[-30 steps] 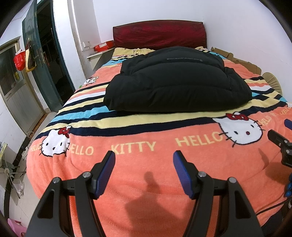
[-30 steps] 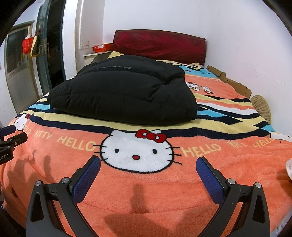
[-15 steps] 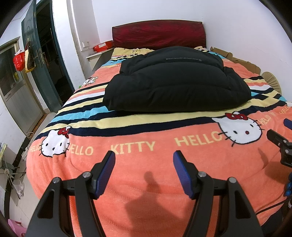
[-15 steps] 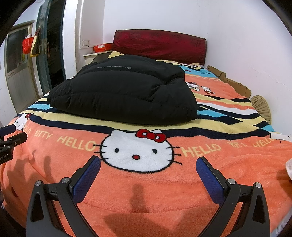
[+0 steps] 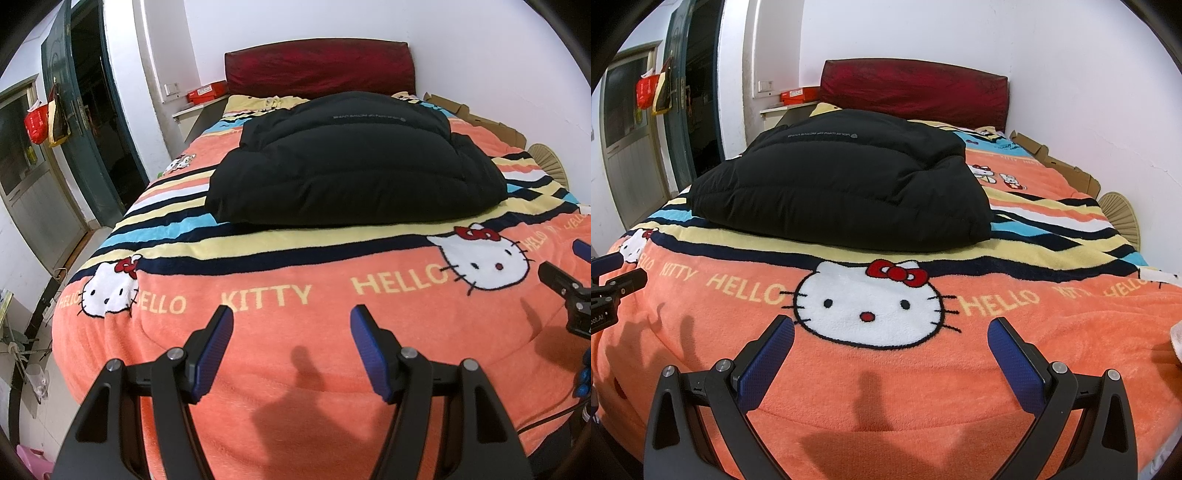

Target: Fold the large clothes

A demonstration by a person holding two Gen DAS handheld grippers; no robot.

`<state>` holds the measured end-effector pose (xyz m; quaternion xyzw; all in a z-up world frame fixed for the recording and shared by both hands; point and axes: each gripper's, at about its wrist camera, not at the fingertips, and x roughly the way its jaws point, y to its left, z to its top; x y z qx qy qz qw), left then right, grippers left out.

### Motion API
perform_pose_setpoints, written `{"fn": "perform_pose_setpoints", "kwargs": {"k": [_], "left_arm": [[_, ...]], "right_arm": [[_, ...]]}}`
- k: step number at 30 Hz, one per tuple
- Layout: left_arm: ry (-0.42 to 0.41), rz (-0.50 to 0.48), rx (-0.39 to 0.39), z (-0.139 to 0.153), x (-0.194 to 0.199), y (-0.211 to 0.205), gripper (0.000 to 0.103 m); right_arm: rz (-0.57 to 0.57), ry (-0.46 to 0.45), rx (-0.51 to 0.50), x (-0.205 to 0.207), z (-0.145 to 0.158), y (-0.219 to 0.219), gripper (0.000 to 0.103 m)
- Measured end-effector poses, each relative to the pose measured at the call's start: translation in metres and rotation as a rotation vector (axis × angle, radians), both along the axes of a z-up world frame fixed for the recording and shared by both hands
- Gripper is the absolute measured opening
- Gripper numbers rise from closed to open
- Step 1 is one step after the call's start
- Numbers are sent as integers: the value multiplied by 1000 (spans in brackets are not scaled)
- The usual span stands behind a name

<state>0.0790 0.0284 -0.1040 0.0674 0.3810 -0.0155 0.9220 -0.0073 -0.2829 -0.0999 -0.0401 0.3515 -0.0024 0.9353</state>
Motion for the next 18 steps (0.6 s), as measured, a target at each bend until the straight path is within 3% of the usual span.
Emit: {"fn": "perform_pose_setpoints", "kwargs": {"k": [18], "left_arm": [[14, -13, -7, -3, 2, 3, 64]], "right_arm": [[4, 2, -1, -1, -2, -2, 103]]}}
